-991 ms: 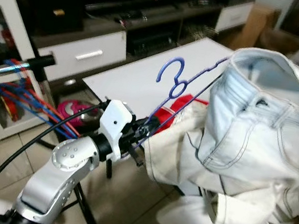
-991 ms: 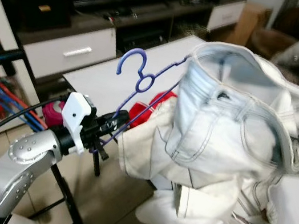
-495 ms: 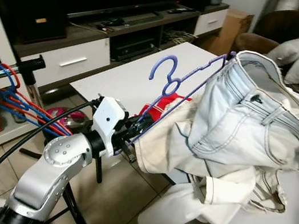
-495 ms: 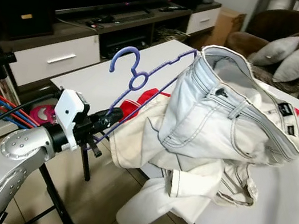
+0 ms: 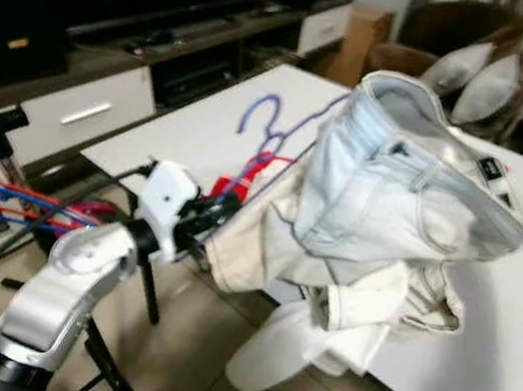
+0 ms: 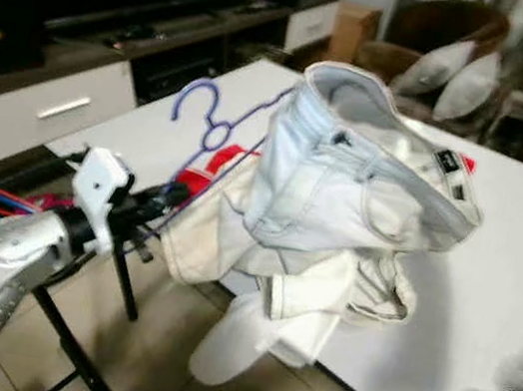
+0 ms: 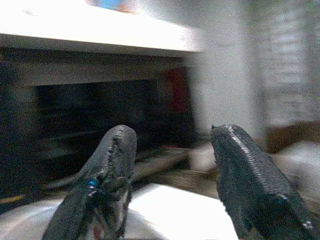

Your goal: Hang hanger

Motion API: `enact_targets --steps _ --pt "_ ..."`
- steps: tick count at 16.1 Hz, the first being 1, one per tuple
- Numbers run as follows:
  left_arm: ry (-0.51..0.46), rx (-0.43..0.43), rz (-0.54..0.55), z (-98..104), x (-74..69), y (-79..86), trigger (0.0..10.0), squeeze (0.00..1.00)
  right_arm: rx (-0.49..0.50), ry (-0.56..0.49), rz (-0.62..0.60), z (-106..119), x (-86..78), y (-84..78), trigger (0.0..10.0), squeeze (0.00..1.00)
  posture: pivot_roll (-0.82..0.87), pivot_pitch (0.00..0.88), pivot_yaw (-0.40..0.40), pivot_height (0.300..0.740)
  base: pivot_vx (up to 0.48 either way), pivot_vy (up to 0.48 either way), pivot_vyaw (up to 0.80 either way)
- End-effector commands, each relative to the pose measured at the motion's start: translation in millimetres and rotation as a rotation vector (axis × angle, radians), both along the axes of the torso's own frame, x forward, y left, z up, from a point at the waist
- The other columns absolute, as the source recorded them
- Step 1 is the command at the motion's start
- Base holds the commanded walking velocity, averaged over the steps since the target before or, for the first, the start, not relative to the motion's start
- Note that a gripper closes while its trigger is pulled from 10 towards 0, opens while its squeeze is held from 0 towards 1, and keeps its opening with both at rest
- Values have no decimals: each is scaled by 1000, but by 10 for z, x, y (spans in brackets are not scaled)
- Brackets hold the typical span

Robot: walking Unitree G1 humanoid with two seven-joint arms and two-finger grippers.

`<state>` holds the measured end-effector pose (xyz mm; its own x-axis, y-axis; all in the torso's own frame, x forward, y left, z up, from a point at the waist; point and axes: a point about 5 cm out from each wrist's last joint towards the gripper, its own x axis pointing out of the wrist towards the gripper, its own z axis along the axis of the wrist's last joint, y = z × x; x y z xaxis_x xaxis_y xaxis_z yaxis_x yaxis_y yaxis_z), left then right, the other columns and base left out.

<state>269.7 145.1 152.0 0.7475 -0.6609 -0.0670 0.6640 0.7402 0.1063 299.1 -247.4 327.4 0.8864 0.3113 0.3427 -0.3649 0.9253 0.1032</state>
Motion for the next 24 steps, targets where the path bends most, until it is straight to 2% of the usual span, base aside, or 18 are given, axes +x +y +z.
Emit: enact_targets --steps 1,2,3,4,5,6,7,9,11,12,13,15,16,17,19,21,23,24 --pt "5 17 51 13 12 142 10000 0 -20 0 125 12 129 311 10000 0 -5 0 39 740 0 0 0" --pt "8 20 71 15 18 181 10000 0 -22 -2 161 18 179 418 10000 0 -5 0 39 740 0 0 0" --pt "14 40 135 20 40 289 10000 0 -7 -19 270 53 253 672 10000 0 8 0 32 740 0 0 0" --pt "9 54 178 31 51 367 10000 0 -9 -27 351 67 285 843 10000 0 18 0 25 740 0 0 0" --pt "3 58 188 43 47 406 10000 0 -28 2 359 24 346 929 10000 0 30 0 14 740 0 0 0" --pt "2 56 184 52 35 416 10000 0 -59 45 314 -50 437 960 10000 0 35 0 11 740 0 0 0" --pt "0 55 172 64 16 398 10000 0 -100 103 213 -176 561 929 10000 0 39 0 8 740 0 0 0" --pt "4 46 140 60 -17 345 10000 0 -104 235 35 -451 750 794 10000 0 40 0 8 740 0 0 0" --pt "15 44 111 41 -35 277 10000 0 -143 448 -70 -973 856 634 10000 0 37 0 14 740 0 0 0" --pt "15 45 106 43 -36 264 10000 0 -145 500 -106 -1111 861 576 10000 0 38 0 14 740 0 0 0" --pt "17 40 85 51 -37 225 10000 0 -121 662 -174 -1546 803 419 10000 0 40 0 12 740 0 0 0" --pt "19 33 52 57 -49 168 10000 0 -110 759 -267 -1892 694 265 10000 0 40 0 12 740 0 0 0" --pt "19 28 30 60 -55 117 10000 0 -83 823 -329 -2139 581 154 10000 0 41 0 10 740 0 0 0" --pt "19 26 24 61 -57 102 10000 0 -75 841 -346 -2208 546 124 10000 0 41 0 10 740 0 0 0" --pt "26 17 6 48 -53 30 10000 0 -25 943 -413 -2603 333 0 10000 0 38 0 15 740 0 0 0" --pt "28 21 -4 45 -37 16 10000 0 -21 955 -381 -2704 279 20 10000 0 36 0 22 740 0 0 0" --pt "26 25 -4 51 -15 15 10000 0 28 859 -345 -2534 383 43 10000 0 37 0 25 740 0 0 0" --pt "23 25 -2 61 -3 15 10000 0 54 749 -315 -2325 482 53 10000 0 42 0 23 740 0 0 0"
